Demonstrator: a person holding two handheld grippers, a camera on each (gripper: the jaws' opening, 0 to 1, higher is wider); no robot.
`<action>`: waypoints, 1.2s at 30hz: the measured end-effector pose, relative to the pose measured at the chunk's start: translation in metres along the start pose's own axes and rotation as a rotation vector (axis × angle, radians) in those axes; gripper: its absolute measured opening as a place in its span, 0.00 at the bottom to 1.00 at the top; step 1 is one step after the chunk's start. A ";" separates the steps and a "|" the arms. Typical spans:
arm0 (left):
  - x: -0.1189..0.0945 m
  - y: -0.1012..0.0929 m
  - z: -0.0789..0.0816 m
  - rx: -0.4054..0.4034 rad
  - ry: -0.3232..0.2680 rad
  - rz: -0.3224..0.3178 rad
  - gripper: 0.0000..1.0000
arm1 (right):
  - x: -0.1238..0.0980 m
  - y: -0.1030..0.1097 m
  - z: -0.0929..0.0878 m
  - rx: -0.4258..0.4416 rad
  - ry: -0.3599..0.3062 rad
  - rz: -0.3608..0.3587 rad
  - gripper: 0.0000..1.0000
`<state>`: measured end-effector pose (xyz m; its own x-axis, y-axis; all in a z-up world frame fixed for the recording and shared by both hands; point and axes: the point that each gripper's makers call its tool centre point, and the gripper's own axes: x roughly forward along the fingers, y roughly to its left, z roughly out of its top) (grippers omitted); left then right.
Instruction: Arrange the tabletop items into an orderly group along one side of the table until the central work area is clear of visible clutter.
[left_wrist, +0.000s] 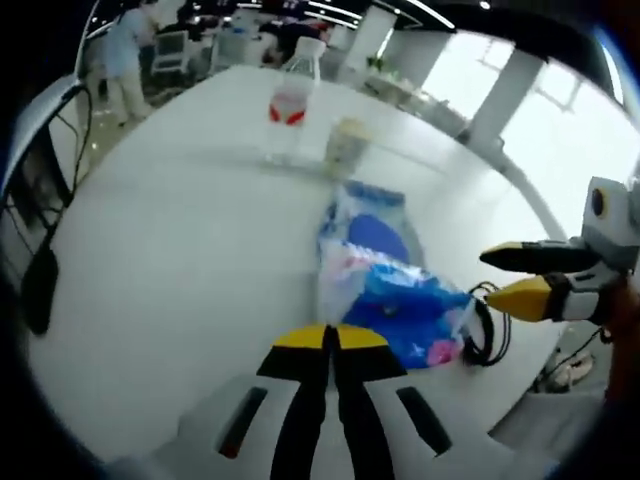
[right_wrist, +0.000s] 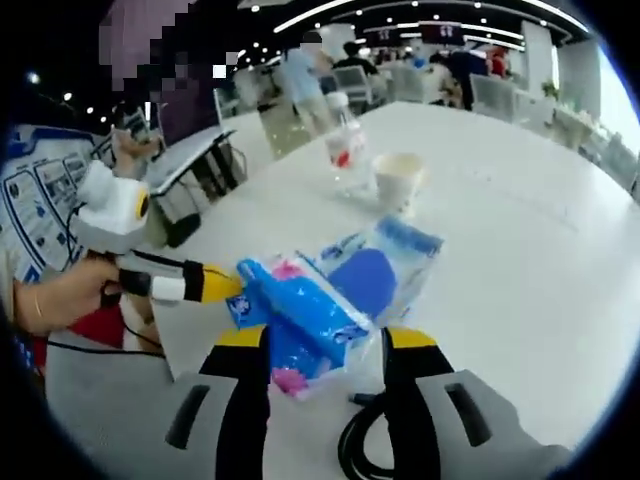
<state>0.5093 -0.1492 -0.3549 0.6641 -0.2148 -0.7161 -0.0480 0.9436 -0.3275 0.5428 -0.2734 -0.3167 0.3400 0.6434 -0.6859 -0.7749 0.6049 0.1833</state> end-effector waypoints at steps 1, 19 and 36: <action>0.000 0.001 -0.001 -0.013 0.001 0.001 0.00 | 0.000 0.001 -0.003 0.003 0.011 -0.001 0.43; 0.000 0.004 -0.007 0.023 0.021 0.028 0.00 | 0.012 0.004 -0.039 0.150 0.109 -0.015 0.38; 0.002 -0.001 -0.015 0.073 0.054 0.030 0.00 | 0.024 0.005 -0.054 0.211 0.138 -0.019 0.12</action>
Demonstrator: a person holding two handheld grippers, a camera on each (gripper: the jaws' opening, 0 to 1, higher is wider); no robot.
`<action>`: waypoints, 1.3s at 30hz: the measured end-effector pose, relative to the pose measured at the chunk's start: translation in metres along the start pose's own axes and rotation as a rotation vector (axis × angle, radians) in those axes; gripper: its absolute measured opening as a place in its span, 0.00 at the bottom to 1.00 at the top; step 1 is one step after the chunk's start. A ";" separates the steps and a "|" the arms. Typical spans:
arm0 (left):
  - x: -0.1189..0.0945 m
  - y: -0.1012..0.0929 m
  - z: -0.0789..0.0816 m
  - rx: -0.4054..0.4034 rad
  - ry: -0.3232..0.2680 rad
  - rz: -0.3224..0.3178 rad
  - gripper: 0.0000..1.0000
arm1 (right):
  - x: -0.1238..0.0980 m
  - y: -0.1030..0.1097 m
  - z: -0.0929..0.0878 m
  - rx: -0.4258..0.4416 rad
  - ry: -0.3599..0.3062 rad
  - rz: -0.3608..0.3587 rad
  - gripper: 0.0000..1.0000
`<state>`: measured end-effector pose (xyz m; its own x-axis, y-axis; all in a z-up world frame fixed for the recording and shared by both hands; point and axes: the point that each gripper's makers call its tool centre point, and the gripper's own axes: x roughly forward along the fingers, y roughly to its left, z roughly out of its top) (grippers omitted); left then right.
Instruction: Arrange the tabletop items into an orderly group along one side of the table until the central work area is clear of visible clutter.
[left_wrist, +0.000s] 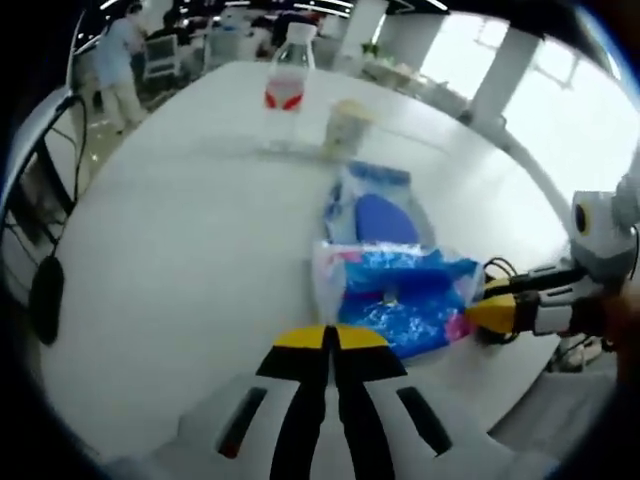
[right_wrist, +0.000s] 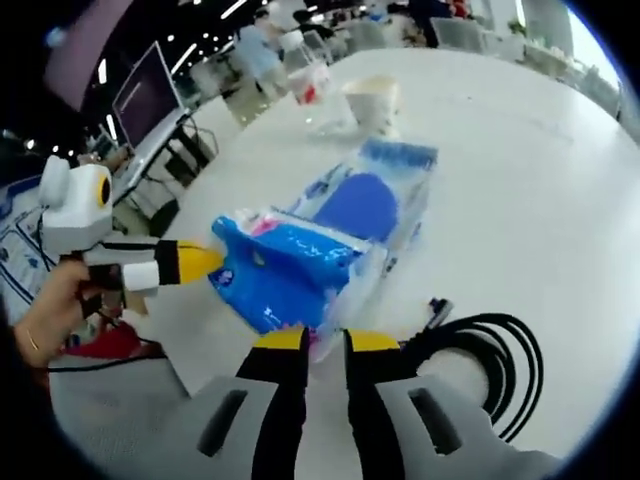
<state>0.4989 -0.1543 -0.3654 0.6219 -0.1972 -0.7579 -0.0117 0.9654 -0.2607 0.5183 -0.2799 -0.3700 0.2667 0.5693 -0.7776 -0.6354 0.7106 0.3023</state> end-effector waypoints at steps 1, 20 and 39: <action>0.000 -0.001 -0.001 0.008 0.002 0.001 0.00 | 0.000 0.000 -0.001 -0.003 0.002 -0.001 0.11; -0.002 -0.009 0.005 0.106 0.002 -0.017 0.00 | -0.013 -0.007 0.010 0.011 -0.053 -0.018 0.01; -0.001 -0.042 0.040 0.121 -0.047 -0.085 0.00 | -0.043 -0.031 0.030 -0.003 -0.113 -0.009 0.01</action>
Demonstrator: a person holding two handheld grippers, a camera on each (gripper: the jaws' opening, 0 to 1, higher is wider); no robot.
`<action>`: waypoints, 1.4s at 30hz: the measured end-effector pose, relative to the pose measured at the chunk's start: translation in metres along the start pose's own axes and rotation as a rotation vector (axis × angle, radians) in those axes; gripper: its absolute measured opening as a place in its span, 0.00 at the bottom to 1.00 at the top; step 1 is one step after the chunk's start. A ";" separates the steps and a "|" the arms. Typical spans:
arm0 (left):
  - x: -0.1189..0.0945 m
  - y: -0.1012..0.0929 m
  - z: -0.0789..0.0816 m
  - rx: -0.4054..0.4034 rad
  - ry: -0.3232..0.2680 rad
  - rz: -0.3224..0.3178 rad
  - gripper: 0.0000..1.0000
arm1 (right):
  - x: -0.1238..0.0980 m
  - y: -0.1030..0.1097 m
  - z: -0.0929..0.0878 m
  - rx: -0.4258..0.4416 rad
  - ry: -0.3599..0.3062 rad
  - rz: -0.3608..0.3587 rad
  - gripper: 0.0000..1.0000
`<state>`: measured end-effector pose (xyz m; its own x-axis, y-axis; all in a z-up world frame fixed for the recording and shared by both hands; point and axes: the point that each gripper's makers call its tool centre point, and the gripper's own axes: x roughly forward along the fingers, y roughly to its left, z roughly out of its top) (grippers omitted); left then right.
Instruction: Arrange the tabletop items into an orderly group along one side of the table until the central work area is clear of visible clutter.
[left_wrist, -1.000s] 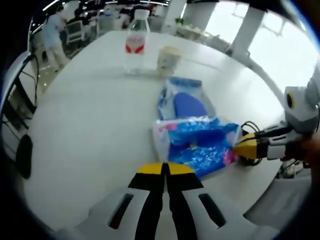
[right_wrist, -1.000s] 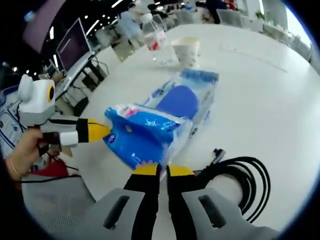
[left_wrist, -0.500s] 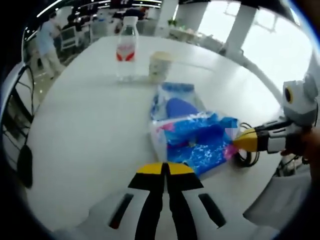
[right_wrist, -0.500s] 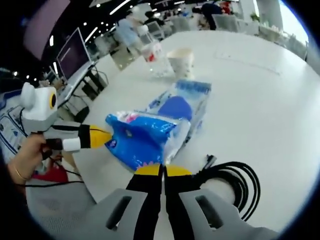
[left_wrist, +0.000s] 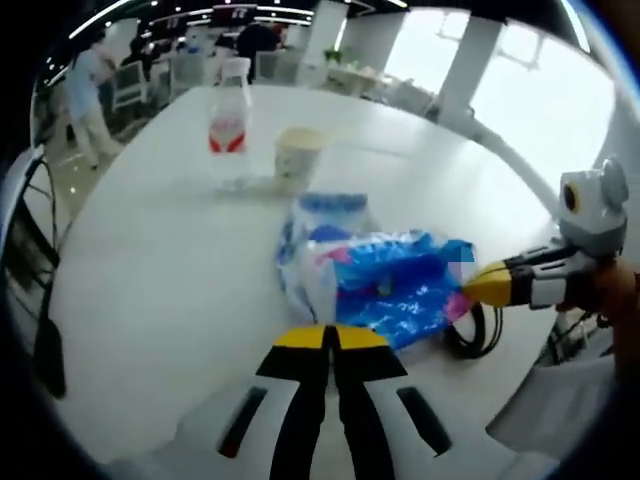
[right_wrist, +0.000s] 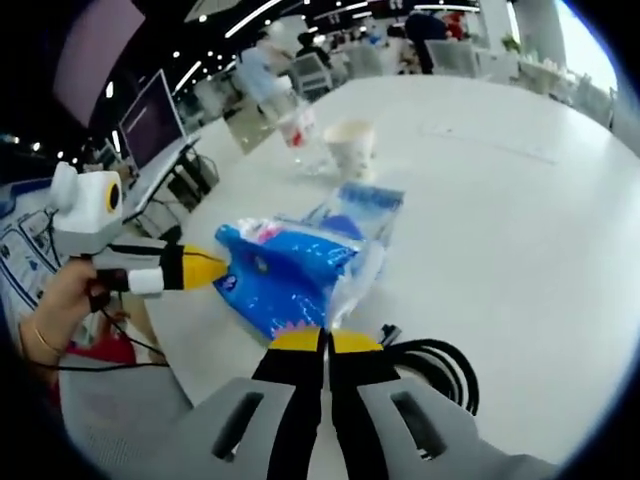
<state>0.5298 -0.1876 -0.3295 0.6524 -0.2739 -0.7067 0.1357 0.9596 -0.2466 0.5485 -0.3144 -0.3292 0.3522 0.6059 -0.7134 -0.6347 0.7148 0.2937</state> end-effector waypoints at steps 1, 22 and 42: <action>0.000 -0.002 0.002 0.001 -0.002 -0.004 0.00 | -0.002 -0.002 0.002 0.001 -0.005 -0.003 0.01; 0.021 -0.051 0.049 0.048 -0.054 -0.101 0.00 | -0.035 -0.057 0.028 0.061 -0.097 -0.097 0.01; 0.059 -0.090 0.087 0.094 -0.088 -0.150 0.00 | -0.052 -0.117 0.045 0.043 -0.113 -0.210 0.01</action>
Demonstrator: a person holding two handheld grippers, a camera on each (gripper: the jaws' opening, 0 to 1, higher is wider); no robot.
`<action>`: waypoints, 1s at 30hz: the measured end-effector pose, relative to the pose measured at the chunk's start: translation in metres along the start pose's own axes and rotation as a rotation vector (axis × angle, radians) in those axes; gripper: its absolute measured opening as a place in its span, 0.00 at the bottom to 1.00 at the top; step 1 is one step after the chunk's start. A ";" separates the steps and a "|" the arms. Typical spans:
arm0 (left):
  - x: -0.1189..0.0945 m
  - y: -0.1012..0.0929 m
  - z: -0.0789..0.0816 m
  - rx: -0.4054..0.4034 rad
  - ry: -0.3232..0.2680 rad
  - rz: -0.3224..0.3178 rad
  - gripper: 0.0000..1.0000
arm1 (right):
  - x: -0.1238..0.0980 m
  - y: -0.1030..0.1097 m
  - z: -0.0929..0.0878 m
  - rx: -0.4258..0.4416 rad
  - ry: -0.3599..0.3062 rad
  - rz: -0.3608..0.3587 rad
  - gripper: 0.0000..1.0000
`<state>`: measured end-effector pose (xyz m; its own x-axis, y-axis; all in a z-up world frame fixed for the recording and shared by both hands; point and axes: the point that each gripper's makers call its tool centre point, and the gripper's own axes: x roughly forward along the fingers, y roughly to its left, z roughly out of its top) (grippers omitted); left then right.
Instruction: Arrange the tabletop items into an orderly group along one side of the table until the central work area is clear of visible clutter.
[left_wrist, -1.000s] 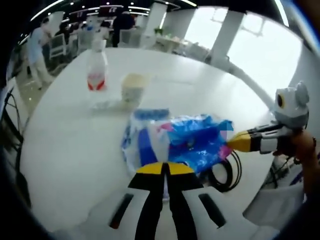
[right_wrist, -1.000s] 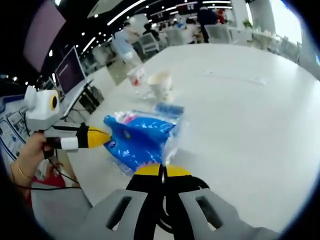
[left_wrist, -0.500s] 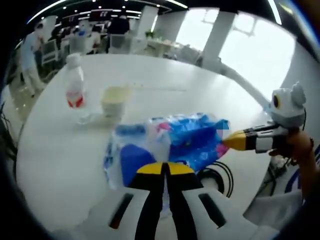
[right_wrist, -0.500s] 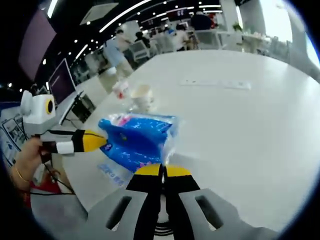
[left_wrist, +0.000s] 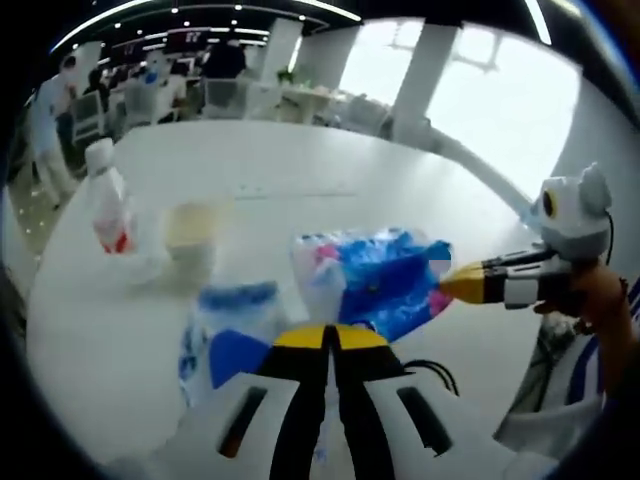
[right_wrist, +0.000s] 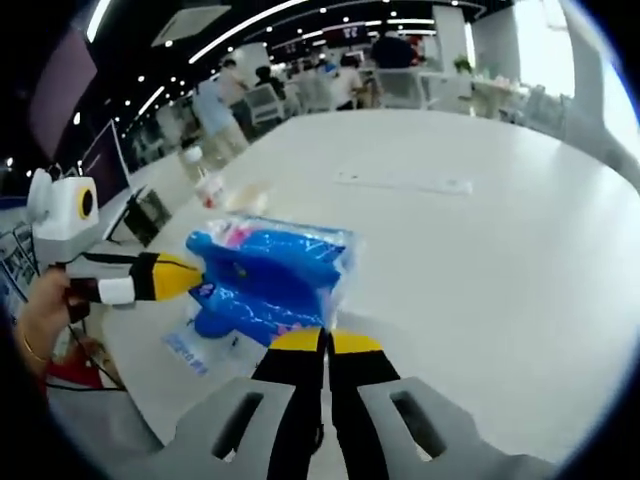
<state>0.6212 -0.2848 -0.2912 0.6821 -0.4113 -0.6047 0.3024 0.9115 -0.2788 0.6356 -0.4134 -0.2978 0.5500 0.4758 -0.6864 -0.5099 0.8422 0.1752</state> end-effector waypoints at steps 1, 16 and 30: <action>0.004 -0.002 0.001 -0.001 -0.003 -0.002 0.00 | 0.001 -0.005 0.001 -0.003 -0.001 -0.008 0.01; 0.053 -0.017 0.013 -0.019 -0.014 -0.027 0.00 | 0.013 -0.054 0.006 -0.092 0.012 -0.125 0.01; 0.090 -0.046 0.032 -0.087 -0.048 -0.065 0.00 | 0.009 -0.104 0.015 -0.049 -0.033 -0.218 0.01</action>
<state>0.6903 -0.3637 -0.3086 0.6947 -0.4664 -0.5476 0.2891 0.8781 -0.3811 0.7037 -0.4928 -0.3119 0.6719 0.2925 -0.6804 -0.4076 0.9131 -0.0100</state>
